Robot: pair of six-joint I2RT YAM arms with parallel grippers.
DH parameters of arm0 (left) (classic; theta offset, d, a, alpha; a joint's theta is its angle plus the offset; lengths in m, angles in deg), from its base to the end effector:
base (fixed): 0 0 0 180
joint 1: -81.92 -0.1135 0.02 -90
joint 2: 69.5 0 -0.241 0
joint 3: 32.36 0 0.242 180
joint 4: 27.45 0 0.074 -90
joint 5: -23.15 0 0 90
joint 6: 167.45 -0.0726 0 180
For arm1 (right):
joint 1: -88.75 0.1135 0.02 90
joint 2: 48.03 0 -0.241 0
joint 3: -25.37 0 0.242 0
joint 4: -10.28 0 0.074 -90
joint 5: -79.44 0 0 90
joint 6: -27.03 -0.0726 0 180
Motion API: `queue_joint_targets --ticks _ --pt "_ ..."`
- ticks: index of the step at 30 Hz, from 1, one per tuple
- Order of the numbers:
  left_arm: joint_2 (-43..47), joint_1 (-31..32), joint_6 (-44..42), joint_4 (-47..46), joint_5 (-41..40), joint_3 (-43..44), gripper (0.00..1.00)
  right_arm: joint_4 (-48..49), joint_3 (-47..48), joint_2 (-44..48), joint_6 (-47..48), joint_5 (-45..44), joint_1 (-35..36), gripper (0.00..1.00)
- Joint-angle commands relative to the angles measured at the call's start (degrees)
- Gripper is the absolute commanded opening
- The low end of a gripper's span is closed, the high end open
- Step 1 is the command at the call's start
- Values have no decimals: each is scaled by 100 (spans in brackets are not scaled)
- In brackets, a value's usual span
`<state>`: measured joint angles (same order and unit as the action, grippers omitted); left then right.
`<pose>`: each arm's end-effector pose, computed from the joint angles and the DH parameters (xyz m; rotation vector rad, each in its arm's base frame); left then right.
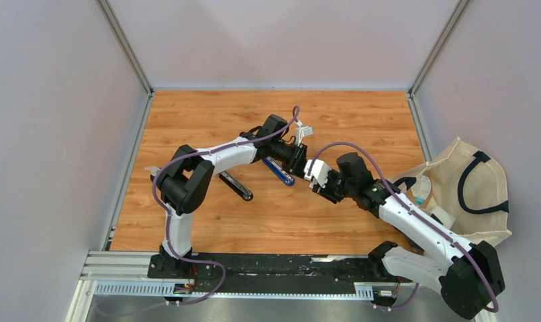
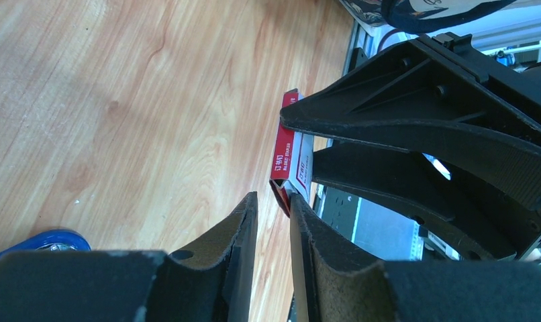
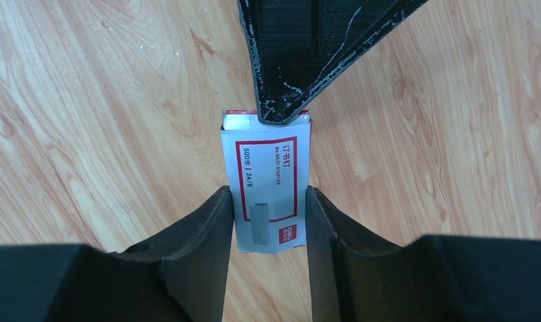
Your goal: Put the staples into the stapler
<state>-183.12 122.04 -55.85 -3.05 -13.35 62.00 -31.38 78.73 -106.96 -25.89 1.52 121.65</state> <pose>0.2911 -0.3216 0.1736 0.9129 2.3254 -1.5927 0.1890 0.1404 0.1900 -1.4458 1.8935 0.2177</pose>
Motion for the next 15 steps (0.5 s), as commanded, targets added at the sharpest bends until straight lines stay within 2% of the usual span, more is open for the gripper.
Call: queue_joint_targets --ticks 1,9,11,13,15 --pt "-63 75 -34 -38 117 199 32 112 99 93 -69 -3 -12 42" --pt "-99 110 1 -73 179 217 20 121 90 67 -61 -12 -3 42" --pt "-99 119 80 -178 266 208 13 103 90 49 -52 -21 -12 42" --pt "-99 119 151 -275 328 191 0 112 90 32 -43 -47 -3 42" --pt "-72 119 160 -275 320 182 0 112 72 14 -17 -109 -12 42"
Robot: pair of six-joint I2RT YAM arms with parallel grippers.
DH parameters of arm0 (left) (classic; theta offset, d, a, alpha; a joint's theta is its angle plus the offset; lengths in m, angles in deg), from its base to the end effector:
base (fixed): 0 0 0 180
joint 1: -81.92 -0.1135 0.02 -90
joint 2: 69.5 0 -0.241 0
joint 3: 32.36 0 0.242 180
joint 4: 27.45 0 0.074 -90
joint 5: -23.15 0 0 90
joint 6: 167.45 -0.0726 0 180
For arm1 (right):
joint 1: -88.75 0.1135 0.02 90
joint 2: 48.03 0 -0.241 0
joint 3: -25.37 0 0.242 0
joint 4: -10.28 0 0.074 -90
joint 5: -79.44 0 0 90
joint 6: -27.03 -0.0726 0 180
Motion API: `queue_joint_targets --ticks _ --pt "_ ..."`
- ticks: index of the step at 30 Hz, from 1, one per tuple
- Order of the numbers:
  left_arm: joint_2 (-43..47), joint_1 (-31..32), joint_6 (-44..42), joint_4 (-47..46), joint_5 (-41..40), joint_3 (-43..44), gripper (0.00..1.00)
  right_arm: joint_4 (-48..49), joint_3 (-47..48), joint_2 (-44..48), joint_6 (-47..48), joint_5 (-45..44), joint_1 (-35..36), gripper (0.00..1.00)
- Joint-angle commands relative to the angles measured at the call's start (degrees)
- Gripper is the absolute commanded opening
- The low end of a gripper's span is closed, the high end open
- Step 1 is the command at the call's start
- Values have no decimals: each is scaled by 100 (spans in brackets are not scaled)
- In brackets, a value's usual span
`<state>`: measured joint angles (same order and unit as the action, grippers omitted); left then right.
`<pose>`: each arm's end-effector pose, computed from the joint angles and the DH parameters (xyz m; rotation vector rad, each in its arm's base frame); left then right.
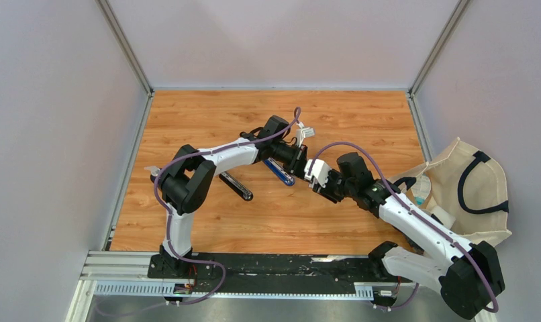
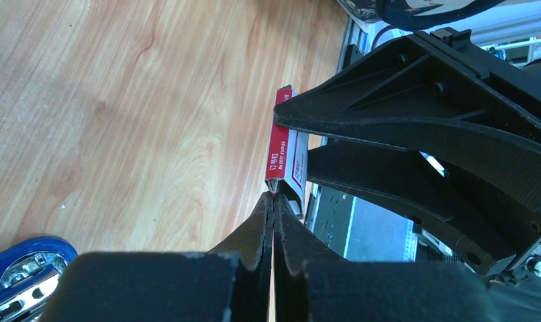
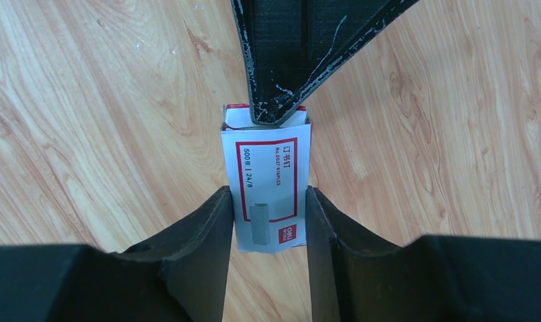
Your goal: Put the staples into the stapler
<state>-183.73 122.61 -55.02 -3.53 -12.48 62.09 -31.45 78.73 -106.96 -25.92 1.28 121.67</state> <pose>0.2881 -0.3255 0.1710 0.9196 2.3327 -1.6199 0.1890 0.1401 0.1898 -1.4449 1.8963 0.2133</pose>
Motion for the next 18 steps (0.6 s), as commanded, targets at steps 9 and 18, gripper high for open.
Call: queue_joint_targets --ticks 9,18 --pt "208 -139 33 -174 127 129 0 162 -86 49 240 -401 -41 42" --pt "420 -491 15 -174 135 -11 0 154 -130 84 328 -524 -173 42"
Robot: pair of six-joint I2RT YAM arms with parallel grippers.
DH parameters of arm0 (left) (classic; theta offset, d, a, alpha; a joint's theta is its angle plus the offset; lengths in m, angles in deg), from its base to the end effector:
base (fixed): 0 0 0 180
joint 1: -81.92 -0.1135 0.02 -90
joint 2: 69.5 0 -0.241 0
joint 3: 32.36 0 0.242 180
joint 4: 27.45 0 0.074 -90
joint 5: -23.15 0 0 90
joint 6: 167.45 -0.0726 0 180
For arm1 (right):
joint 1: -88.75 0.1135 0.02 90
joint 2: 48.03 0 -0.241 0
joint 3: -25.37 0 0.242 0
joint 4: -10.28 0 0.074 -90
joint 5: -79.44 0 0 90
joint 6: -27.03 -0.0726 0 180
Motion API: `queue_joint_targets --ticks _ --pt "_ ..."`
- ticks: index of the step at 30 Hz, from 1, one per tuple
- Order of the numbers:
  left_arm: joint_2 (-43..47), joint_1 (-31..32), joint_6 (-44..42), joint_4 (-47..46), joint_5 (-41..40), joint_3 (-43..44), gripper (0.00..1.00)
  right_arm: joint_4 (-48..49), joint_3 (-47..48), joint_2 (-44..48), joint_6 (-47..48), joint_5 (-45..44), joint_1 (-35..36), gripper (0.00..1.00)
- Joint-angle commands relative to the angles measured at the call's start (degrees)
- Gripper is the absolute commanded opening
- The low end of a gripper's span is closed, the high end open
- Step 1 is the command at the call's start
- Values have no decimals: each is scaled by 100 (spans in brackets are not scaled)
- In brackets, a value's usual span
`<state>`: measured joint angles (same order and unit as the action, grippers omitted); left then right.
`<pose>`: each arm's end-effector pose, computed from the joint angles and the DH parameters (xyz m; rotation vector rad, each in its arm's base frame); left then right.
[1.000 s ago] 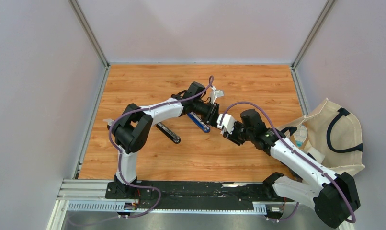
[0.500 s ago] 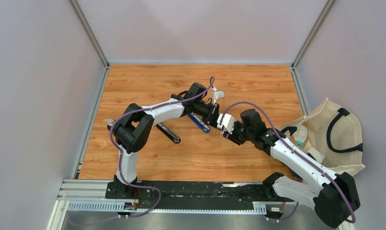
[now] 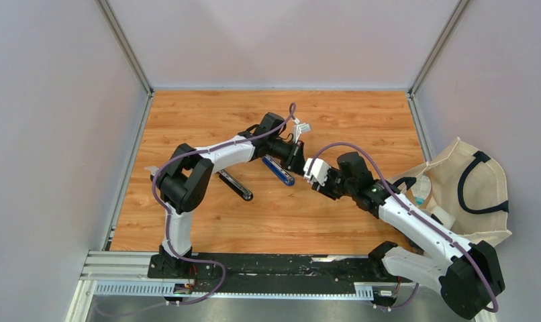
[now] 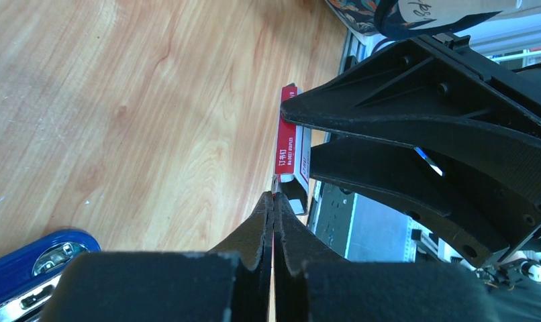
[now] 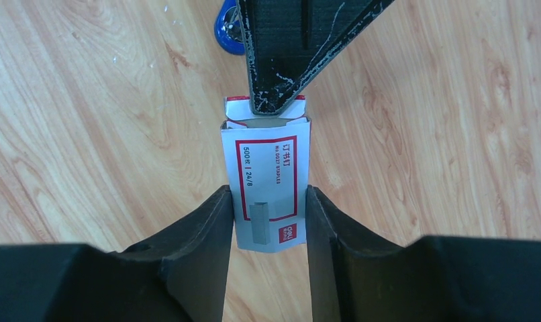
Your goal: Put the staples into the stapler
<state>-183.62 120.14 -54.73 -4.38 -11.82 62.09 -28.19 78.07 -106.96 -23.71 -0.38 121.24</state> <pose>0.3020 -0.3136 0.1735 0.8705 2.3172 -1.6190 0.1952 0.1395 0.1913 -1.4410 1.8442 0.1503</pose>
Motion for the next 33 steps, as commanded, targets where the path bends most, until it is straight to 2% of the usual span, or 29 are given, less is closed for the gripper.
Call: queue_joint_targets --ticks 1,16,26,30,33 --pt "409 -262 -5 -80 70 -11 0 -181 -73 84 116 -367 -138 42" --pt "584 -429 22 -80 123 -11 0 -339 -38 -258 195 -481 -164 43" --pt "436 -447 22 -71 114 23 1 -313 -20 -171 152 -455 -182 43" --pt "303 -447 39 -10 114 68 23 -269 -3 -127 81 -411 -190 43" --pt "259 -447 39 -18 105 68 31 -225 15 -92 29 -411 -190 43"
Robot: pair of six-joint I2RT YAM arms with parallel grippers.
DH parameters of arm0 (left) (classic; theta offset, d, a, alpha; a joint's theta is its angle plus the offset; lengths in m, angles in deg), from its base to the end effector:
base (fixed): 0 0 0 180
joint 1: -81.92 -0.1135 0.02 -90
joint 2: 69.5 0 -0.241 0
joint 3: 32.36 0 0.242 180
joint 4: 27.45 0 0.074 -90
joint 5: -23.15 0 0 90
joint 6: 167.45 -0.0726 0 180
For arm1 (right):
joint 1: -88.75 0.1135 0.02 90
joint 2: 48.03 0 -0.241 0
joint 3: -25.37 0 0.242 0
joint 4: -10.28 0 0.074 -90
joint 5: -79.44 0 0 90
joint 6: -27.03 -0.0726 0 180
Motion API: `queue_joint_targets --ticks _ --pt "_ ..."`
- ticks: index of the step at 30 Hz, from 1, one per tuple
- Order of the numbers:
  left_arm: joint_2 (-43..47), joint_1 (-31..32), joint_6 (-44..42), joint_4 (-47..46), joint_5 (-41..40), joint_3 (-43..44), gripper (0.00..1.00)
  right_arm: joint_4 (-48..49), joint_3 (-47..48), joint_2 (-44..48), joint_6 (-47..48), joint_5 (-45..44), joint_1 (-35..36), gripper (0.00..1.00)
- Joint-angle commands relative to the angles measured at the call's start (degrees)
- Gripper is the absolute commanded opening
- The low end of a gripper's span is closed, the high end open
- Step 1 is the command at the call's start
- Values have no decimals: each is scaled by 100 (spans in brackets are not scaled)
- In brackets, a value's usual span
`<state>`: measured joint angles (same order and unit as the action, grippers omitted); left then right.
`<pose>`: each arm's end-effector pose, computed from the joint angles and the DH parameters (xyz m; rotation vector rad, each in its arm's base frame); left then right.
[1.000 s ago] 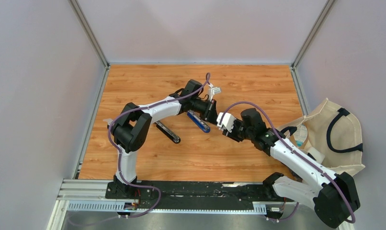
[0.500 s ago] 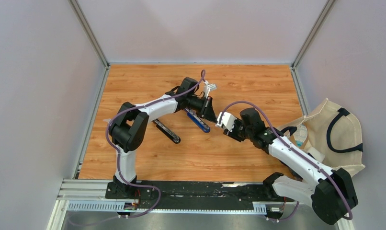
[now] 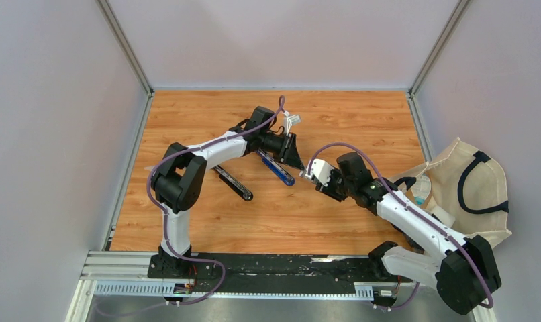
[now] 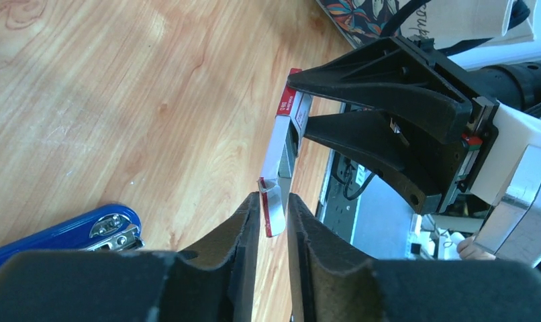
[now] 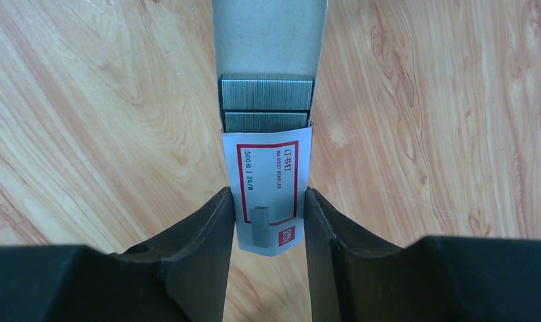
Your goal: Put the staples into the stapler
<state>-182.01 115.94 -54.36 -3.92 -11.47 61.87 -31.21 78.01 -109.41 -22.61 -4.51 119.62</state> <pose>0.3213 -0.2890 0.1834 0.7791 2.3054 -1.5985 0.1997 0.1283 0.1759 -1.4595 1.9574 0.0555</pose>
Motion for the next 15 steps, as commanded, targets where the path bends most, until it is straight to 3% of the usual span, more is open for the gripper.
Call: queue_joint_targets --ticks 1,7,10,15 --pt "80 -27 11 -56 61 98 35 103 21 162 -90 -7 -29 43" --pt "-17 -27 -164 225 -79 238 65 235 -14 57 -116 -182 -125 43" --pt "-17 -36 -305 445 -150 362 71 244 4 -75 -125 -235 -300 42" --pt "159 -176 -437 682 -237 476 73 218 48 -216 -90 -551 -556 42"
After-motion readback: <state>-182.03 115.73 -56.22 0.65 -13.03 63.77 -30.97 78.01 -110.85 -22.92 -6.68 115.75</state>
